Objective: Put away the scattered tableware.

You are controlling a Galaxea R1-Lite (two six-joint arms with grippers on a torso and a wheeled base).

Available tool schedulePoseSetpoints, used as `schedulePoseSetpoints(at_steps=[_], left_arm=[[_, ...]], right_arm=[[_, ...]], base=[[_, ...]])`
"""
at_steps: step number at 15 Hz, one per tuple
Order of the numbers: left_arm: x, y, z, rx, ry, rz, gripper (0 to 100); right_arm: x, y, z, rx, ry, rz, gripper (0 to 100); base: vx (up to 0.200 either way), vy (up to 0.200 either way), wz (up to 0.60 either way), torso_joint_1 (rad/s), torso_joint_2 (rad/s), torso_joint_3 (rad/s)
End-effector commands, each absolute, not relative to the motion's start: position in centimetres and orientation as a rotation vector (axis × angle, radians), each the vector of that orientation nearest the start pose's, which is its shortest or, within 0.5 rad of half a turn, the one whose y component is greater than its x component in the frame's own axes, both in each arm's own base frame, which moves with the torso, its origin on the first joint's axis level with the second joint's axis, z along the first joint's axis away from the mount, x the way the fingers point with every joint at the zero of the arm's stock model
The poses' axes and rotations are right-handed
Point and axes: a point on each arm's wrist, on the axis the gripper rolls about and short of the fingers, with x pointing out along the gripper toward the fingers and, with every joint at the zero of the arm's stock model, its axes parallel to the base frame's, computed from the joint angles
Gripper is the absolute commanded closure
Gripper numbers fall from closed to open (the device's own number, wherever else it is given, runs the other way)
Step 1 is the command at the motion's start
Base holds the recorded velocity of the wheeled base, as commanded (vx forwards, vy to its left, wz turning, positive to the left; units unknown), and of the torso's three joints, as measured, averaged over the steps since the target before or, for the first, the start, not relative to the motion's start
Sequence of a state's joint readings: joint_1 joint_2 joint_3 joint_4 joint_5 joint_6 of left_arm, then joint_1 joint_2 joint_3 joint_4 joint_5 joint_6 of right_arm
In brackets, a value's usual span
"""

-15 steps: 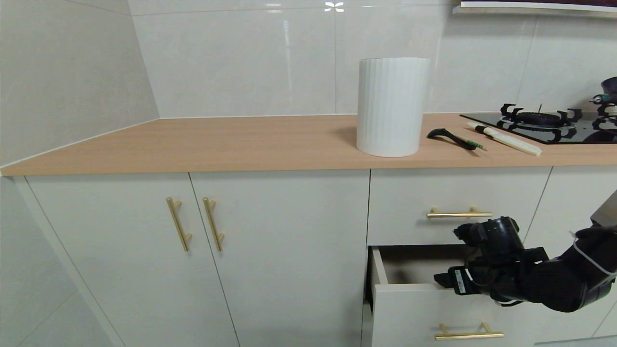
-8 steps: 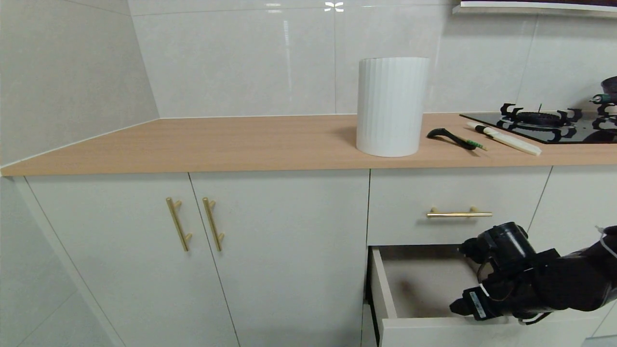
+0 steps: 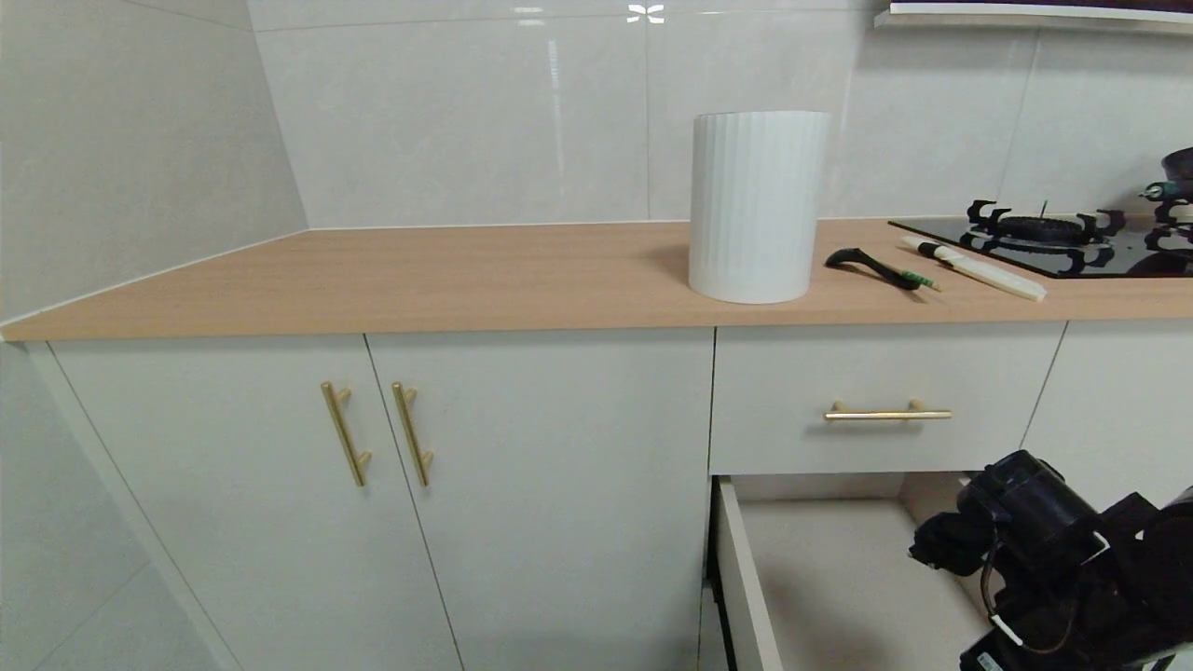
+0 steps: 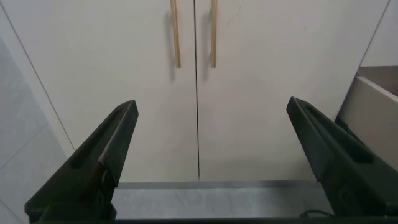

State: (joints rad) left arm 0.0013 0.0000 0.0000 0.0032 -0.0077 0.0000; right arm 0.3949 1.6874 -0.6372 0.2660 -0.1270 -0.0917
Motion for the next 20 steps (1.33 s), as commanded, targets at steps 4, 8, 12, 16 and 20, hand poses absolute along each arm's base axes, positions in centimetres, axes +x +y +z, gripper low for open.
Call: schedulePoseSetpoints(at_steps=[4, 8, 12, 16, 20], left_arm=[[-2.3, 0.0, 7.5, 0.0, 0.003, -0.006, 0], [-2.3, 0.0, 7.5, 0.0, 0.003, -0.006, 0], [-2.3, 0.0, 7.5, 0.0, 0.003, -0.006, 0], [-2.3, 0.0, 7.5, 0.0, 0.003, -0.006, 0], [-2.3, 0.0, 7.5, 0.0, 0.003, -0.006, 0]], right_arm=[[20.9, 8.5, 10.6, -0.322, 1.165, 0.241, 0], [21.7, 8.4, 13.6, -0.122, 1.046, 0.157, 0], [22.3, 7.3, 15.0, -0.052, 0.923, 0.143, 0], [22.2, 7.0, 15.3, -0.046, 0.901, 0.128, 0], [22.1, 7.0, 15.4, -0.044, 0.895, 0.129, 0]], base=[[0.0, 0.0, 0.0, 0.0, 0.0, 0.0], [0.0, 0.0, 0.0, 0.0, 0.0, 0.0], [0.0, 0.0, 0.0, 0.0, 0.0, 0.0], [0.0, 0.0, 0.0, 0.0, 0.0, 0.0], [0.0, 0.0, 0.0, 0.034, -0.14, -0.1]])
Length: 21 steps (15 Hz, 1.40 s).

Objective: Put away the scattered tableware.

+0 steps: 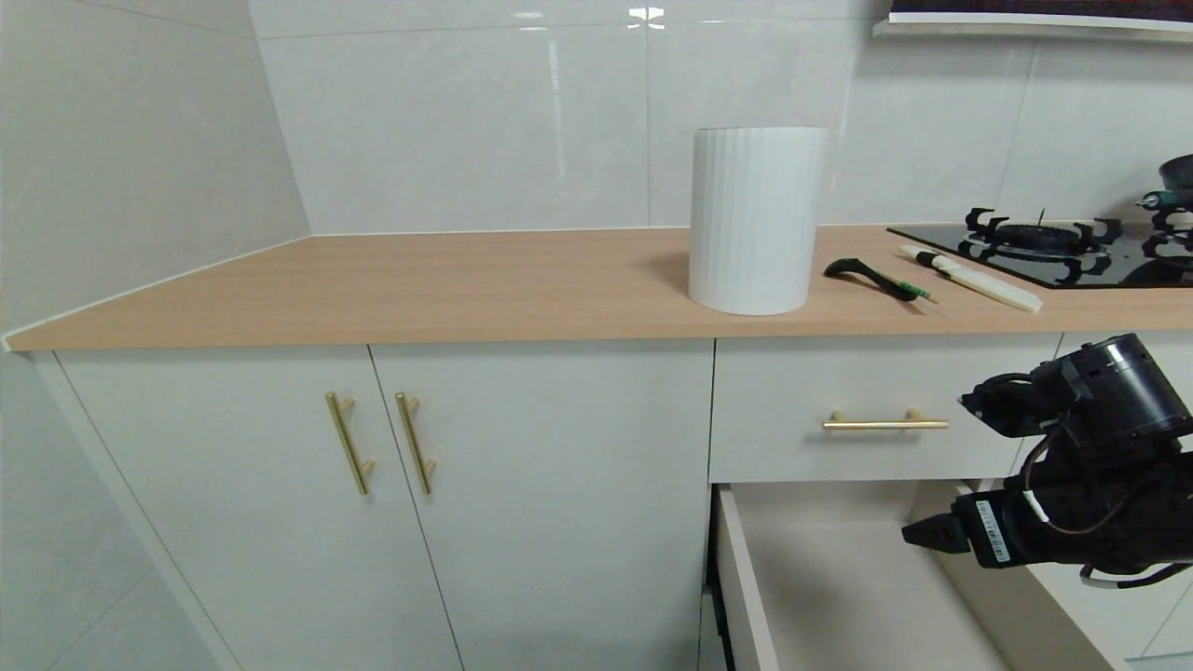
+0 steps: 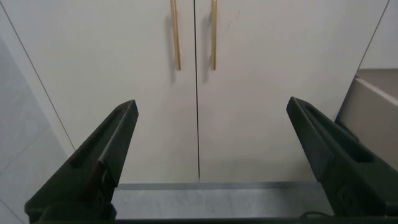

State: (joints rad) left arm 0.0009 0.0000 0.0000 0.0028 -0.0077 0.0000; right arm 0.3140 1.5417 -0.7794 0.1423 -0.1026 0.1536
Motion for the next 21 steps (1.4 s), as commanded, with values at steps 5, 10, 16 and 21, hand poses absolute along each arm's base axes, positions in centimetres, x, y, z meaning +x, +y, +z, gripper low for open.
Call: schedulePoseSetpoints(at_steps=[5, 10, 16, 21], left_arm=[[-2.3, 0.0, 7.5, 0.0, 0.003, -0.006, 0], [-2.3, 0.0, 7.5, 0.0, 0.003, -0.006, 0], [-2.3, 0.0, 7.5, 0.0, 0.003, -0.006, 0], [-2.3, 0.0, 7.5, 0.0, 0.003, -0.006, 0]], right_arm=[[22.0, 6.9, 15.4, -0.045, 0.897, 0.128, 0], [22.0, 6.9, 15.4, -0.047, 0.896, 0.128, 0], [21.5, 6.7, 17.0, -0.025, 0.798, 0.139, 0], [26.4, 6.1, 21.3, 0.027, 0.625, 0.101, 0]], base=[[0.0, 0.0, 0.0, 0.136, -0.41, -0.283], [0.0, 0.0, 0.0, 0.178, -0.48, -0.288], [0.0, 0.0, 0.0, 0.128, -0.31, -0.18], [0.0, 0.0, 0.0, 0.0, 0.0, 0.0]])
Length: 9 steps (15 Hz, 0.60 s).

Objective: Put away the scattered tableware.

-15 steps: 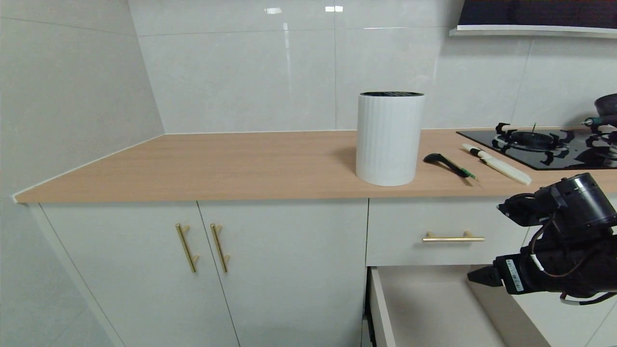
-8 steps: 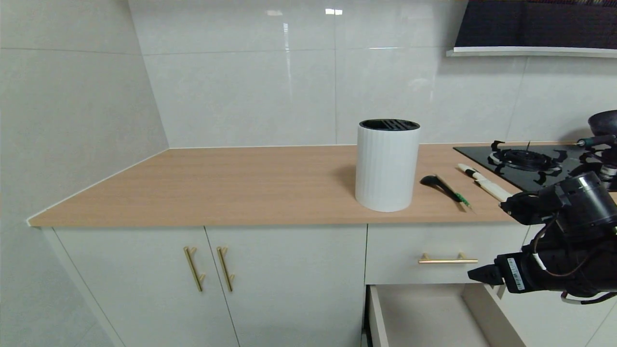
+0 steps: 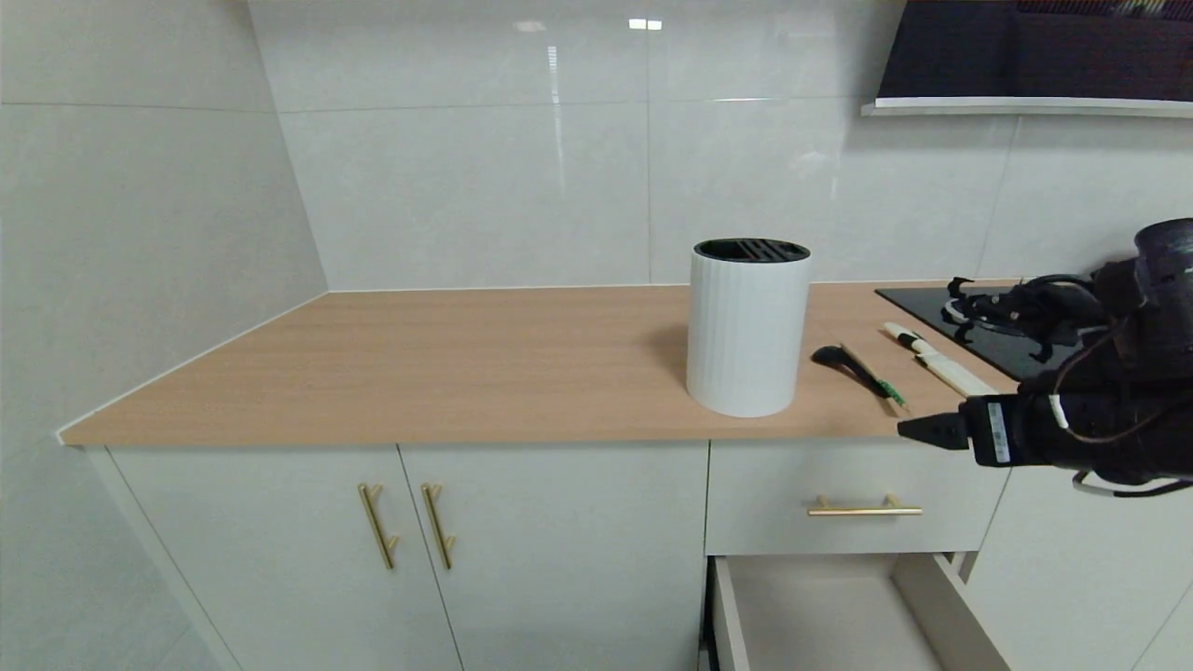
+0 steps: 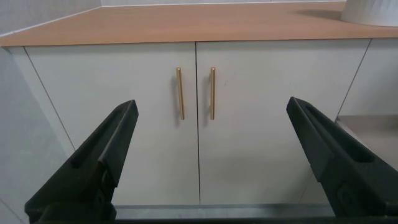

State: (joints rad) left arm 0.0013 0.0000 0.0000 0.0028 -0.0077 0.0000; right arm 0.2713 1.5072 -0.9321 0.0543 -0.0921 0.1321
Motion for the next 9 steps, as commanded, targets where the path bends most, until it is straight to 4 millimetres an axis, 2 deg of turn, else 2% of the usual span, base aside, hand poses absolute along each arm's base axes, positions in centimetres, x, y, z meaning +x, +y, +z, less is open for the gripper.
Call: schedulePoseSetpoints(at_steps=[1, 2, 3, 5, 7, 8, 9], left_arm=[[-2.3, 0.0, 7.5, 0.0, 0.003, -0.006, 0], [-2.3, 0.0, 7.5, 0.0, 0.003, -0.006, 0], [-2.3, 0.0, 7.5, 0.0, 0.003, -0.006, 0], [-2.3, 0.0, 7.5, 0.0, 0.003, -0.006, 0], [-2.3, 0.0, 7.5, 0.0, 0.003, -0.006, 0], [-2.3, 0.0, 7.5, 0.0, 0.003, -0.006, 0], [-2.3, 0.0, 7.5, 0.0, 0.003, -0.006, 0]], right_arm=[[27.6, 6.1, 21.7, 0.028, 0.646, 0.089, 0], [29.2, 6.1, 21.8, 0.023, 0.665, 0.079, 0], [29.6, 6.1, 21.8, 0.022, 0.665, 0.076, 0], [33.4, 5.7, 22.3, 0.028, 0.67, 0.046, 0], [34.6, 5.6, 22.1, 0.028, 0.697, 0.037, 0], [35.3, 5.8, 20.7, 0.022, 0.735, 0.035, 0], [35.6, 5.8, 20.3, 0.021, 0.747, 0.032, 0]], base=[[0.0, 0.0, 0.0, 0.0, 0.0, 0.0], [0.0, 0.0, 0.0, 0.0, 0.0, 0.0], [0.0, 0.0, 0.0, 0.0, 0.0, 0.0], [0.0, 0.0, 0.0, 0.0, 0.0, 0.0], [0.0, 0.0, 0.0, 0.0, 0.0, 0.0], [0.0, 0.0, 0.0, 0.0, 0.0, 0.0], [0.0, 0.0, 0.0, 0.0, 0.0, 0.0]])
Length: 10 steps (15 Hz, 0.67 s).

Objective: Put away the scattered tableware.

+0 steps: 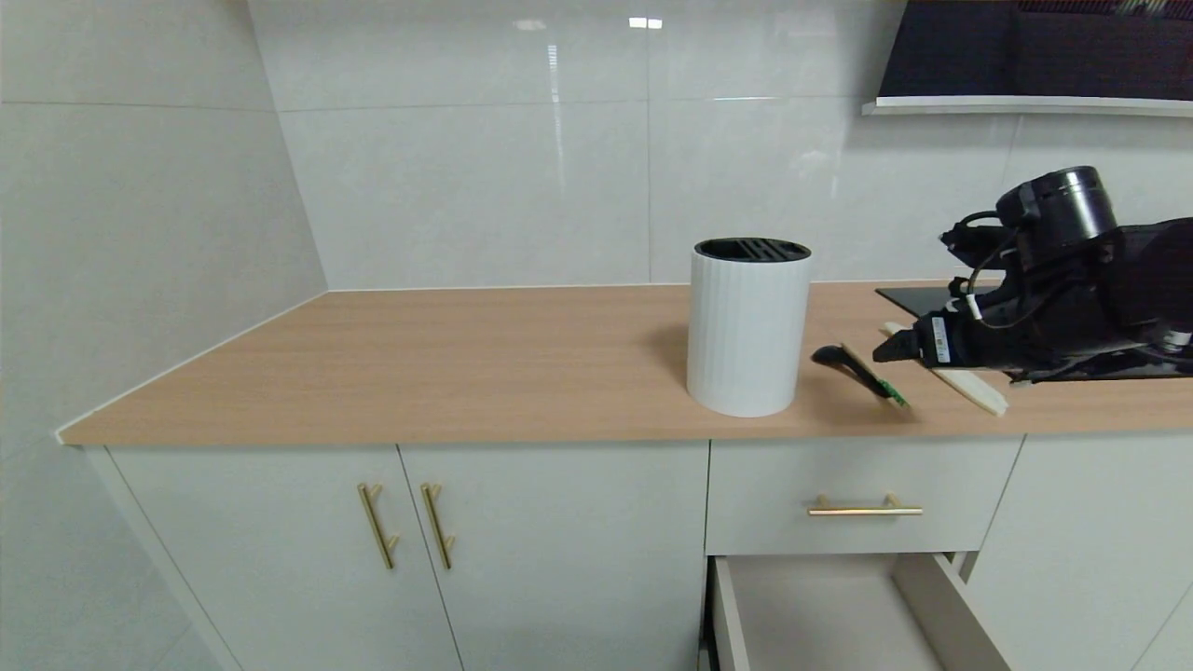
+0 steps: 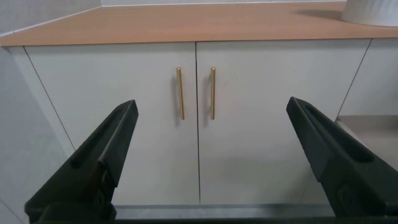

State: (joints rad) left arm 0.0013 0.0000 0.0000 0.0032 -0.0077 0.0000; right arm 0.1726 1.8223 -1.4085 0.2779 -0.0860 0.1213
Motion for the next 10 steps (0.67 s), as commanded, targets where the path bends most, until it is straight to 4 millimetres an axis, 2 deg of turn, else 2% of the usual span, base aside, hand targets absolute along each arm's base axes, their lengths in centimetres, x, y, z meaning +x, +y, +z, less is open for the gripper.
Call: schedulePoseSetpoints(at_steps=[1, 3, 10], left_arm=[[-2.3, 0.0, 7.5, 0.0, 0.003, -0.006, 0], [-2.3, 0.0, 7.5, 0.0, 0.003, -0.006, 0], [-2.3, 0.0, 7.5, 0.0, 0.003, -0.006, 0]], right_arm=[[36.3, 5.6, 19.5, 0.022, 0.767, 0.023, 0], [37.6, 5.2, 17.9, 0.027, 0.802, 0.002, 0], [39.5, 4.7, 15.7, 0.029, 0.829, -0.025, 0]], base=[[0.0, 0.0, 0.0, 0.0, 0.0, 0.0], [0.0, 0.0, 0.0, 0.0, 0.0, 0.0], [0.0, 0.0, 0.0, 0.0, 0.0, 0.0]])
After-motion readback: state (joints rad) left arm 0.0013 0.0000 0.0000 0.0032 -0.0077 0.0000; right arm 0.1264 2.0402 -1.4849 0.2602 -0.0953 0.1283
